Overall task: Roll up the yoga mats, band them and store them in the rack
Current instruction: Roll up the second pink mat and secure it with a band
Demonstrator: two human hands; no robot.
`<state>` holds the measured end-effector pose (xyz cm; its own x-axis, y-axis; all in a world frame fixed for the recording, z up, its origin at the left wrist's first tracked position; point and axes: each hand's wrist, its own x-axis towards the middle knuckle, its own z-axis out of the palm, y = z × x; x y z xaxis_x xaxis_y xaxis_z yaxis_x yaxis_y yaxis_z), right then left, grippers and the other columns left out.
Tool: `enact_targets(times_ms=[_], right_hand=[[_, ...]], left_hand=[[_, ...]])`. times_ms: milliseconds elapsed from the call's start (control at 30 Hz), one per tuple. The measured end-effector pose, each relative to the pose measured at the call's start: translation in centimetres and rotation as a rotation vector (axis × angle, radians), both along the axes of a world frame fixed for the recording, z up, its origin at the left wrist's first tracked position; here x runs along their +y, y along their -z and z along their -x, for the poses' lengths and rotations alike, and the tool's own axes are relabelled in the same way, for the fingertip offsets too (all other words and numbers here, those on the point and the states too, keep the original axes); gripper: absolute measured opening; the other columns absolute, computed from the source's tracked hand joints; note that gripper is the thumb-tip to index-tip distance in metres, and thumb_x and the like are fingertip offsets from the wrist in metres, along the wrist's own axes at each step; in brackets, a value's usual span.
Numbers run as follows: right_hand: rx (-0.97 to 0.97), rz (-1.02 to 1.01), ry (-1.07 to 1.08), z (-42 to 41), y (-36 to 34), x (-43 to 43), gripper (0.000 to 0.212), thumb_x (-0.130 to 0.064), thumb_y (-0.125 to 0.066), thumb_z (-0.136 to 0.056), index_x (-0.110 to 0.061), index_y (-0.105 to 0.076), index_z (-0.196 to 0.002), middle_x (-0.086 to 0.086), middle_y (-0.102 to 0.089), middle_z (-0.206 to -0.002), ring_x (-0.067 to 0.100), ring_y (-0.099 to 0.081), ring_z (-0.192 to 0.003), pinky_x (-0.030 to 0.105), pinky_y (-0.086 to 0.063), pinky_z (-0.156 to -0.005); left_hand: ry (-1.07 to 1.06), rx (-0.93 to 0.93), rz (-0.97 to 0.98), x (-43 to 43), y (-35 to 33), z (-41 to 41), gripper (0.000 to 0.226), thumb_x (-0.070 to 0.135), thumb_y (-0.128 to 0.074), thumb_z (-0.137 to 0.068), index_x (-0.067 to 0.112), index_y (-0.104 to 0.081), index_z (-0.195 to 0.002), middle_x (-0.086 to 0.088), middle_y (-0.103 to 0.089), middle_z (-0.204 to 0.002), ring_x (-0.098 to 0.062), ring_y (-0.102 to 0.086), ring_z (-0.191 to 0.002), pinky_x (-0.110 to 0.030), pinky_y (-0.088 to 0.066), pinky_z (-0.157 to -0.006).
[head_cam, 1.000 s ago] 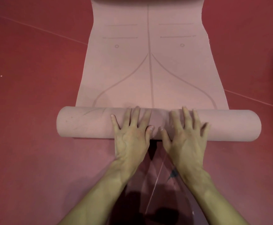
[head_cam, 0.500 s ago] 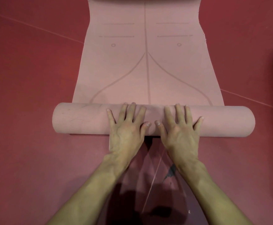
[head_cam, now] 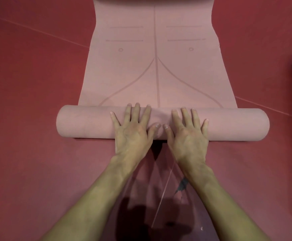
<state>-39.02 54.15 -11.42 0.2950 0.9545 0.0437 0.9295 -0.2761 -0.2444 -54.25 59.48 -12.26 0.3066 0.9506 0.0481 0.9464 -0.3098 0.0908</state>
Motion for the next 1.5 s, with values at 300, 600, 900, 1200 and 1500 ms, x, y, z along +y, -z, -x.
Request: enact_targets(times_ms=[300,600,900,1200,1500], right_hand=[[-0.013,-0.009,-0.012,-0.3,-0.1,1.0,0.062,-0.054,-0.03,-0.103,-0.022,-0.046,-0.153,0.007,-0.042,-0.162,0.034,-0.025,-0.156,0.066,-0.013,-0.123],[-0.034,0.033,0.039,-0.8,-0.6,2.0,0.066,-0.055,-0.038,-0.104,-0.018,-0.038,-0.158,0.012,-0.031,-0.168,0.034,-0.019,-0.157,0.069,-0.011,-0.122],[0.005,0.052,0.042,-1.1,-0.3,1.6,0.064,-0.051,-0.049,-0.102,-0.021,-0.04,-0.157,0.013,-0.03,-0.167,0.037,-0.018,-0.157,0.076,-0.016,-0.117],[0.038,0.122,0.021,-2.0,-1.0,4.2,0.063,-0.054,-0.045,-0.103,-0.025,-0.035,-0.159,0.009,-0.026,-0.168,0.032,-0.011,-0.158,0.075,-0.007,-0.119],[0.013,0.047,-0.004,-1.3,-0.8,3.1,0.064,-0.049,-0.036,-0.102,-0.019,-0.036,-0.159,0.01,-0.027,-0.169,0.032,-0.013,-0.158,0.071,-0.003,-0.122]], left_hand=[[0.067,-0.015,-0.104,-1.6,0.7,1.2,0.065,0.055,-0.033,-0.102,0.026,-0.038,-0.16,-0.011,-0.035,-0.166,-0.034,-0.027,-0.156,-0.074,-0.02,-0.117],[0.055,0.022,-0.012,1.8,-0.2,0.4,0.064,0.058,-0.026,-0.102,0.029,-0.038,-0.157,-0.009,-0.043,-0.159,-0.031,-0.034,-0.15,-0.074,-0.023,-0.115],[0.034,0.018,-0.002,1.6,-0.3,-0.1,0.061,0.057,-0.029,-0.104,0.029,-0.032,-0.159,-0.009,-0.037,-0.162,-0.031,-0.028,-0.153,-0.074,-0.02,-0.116],[0.11,-0.062,0.014,3.2,-1.0,-1.8,0.064,0.051,-0.028,-0.1,0.03,-0.036,-0.159,-0.006,-0.037,-0.165,-0.031,-0.029,-0.154,-0.074,-0.015,-0.118],[0.075,-0.031,-0.004,2.6,-0.7,-2.3,0.061,0.053,-0.032,-0.101,0.03,-0.039,-0.157,-0.003,-0.044,-0.159,-0.031,-0.035,-0.149,-0.075,-0.019,-0.115]])
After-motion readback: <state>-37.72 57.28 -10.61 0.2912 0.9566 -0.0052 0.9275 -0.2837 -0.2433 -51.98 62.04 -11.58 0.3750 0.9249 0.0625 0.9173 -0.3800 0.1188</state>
